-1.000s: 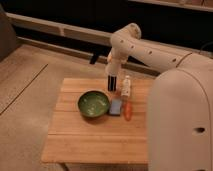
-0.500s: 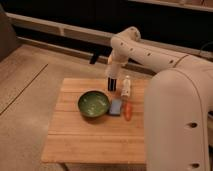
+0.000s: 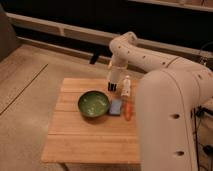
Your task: Place the ceramic cup over the eraser
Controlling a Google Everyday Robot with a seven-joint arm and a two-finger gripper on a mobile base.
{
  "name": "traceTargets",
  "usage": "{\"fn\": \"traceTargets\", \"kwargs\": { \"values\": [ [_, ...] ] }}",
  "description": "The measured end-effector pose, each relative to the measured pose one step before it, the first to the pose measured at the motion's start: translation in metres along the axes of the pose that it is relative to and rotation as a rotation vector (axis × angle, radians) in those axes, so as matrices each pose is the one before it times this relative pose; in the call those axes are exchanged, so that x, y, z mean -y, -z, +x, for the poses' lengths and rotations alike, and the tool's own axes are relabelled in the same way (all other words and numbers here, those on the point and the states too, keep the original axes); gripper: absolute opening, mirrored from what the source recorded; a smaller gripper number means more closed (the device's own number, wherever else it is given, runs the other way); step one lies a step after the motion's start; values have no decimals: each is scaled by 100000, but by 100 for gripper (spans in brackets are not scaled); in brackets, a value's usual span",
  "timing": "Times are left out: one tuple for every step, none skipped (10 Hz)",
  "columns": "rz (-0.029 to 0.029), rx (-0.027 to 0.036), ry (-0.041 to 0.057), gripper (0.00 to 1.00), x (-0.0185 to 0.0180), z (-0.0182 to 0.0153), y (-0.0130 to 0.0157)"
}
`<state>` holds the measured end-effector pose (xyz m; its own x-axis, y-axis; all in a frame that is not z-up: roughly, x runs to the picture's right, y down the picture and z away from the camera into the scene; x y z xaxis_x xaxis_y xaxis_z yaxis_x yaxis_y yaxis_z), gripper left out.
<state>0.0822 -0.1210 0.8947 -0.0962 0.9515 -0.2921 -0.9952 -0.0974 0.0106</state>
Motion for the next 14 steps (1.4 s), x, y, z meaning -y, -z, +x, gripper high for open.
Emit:
{"fn": "traceTargets", "kwargs": {
  "values": [
    [641, -1817, 740, 0, -178, 254, -912],
    [377, -1669, 658, 0, -260, 191, -911],
    [44, -1185, 579, 0, -315, 70, -712],
    [-13, -1409, 512, 0, -357, 138, -844],
    [-182, -1329, 357, 0, -379, 105, -802],
    [-177, -1013, 332, 0, -320, 106, -559],
    [-131, -930, 370, 0, -287, 79, -528],
    [195, -640, 409, 0, -105, 26, -262],
    [453, -754, 342, 3, 30, 117, -256],
    [446, -258, 280, 10, 68, -8, -92],
    [551, -45, 501, 20, 50, -58, -90],
    [474, 625, 971, 31, -47, -265, 137],
    [338, 691, 1514, 40, -151, -237, 219],
    [73, 818, 1944, 51, -206, -275, 385]
  ]
}}
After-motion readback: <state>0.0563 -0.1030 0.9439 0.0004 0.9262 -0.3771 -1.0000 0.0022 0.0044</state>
